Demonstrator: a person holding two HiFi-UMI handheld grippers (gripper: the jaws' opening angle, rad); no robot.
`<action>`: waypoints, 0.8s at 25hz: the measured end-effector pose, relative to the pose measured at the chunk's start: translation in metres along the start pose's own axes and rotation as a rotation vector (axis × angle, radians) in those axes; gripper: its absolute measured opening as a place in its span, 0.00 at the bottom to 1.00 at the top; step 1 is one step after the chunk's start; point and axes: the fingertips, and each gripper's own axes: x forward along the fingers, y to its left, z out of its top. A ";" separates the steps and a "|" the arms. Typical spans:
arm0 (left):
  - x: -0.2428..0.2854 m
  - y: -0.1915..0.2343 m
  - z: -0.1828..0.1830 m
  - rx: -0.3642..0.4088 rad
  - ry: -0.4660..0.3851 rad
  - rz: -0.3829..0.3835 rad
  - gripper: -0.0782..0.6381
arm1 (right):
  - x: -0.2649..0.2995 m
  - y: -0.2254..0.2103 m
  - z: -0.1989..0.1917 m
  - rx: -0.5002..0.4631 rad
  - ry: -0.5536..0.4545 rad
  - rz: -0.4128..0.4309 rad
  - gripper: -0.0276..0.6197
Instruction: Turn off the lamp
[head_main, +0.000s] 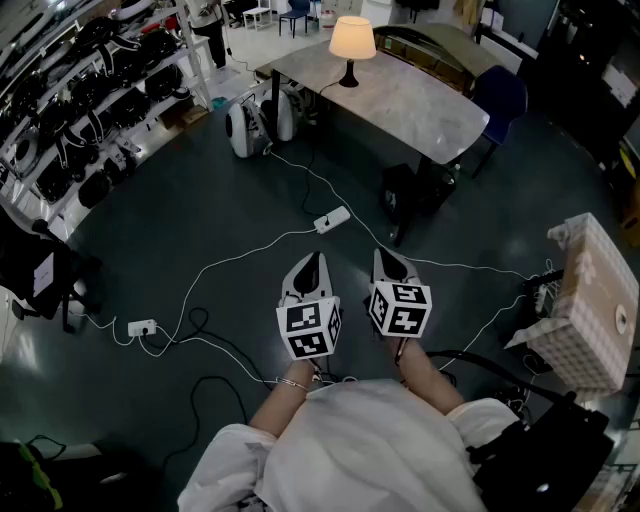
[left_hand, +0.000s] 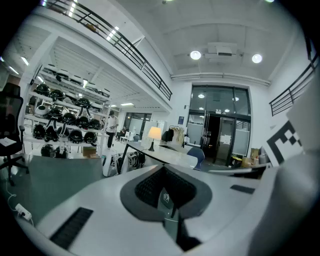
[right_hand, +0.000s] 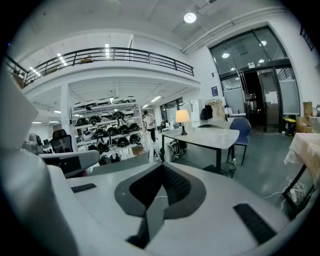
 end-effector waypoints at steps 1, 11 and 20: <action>0.001 0.001 0.000 0.002 -0.001 -0.002 0.12 | 0.001 0.000 0.000 0.001 -0.001 -0.002 0.04; 0.004 0.025 0.003 0.001 -0.001 -0.001 0.12 | 0.014 0.016 0.003 0.041 -0.033 -0.004 0.04; 0.016 0.066 0.006 0.028 0.018 -0.025 0.12 | 0.047 0.036 0.004 0.068 -0.034 -0.044 0.04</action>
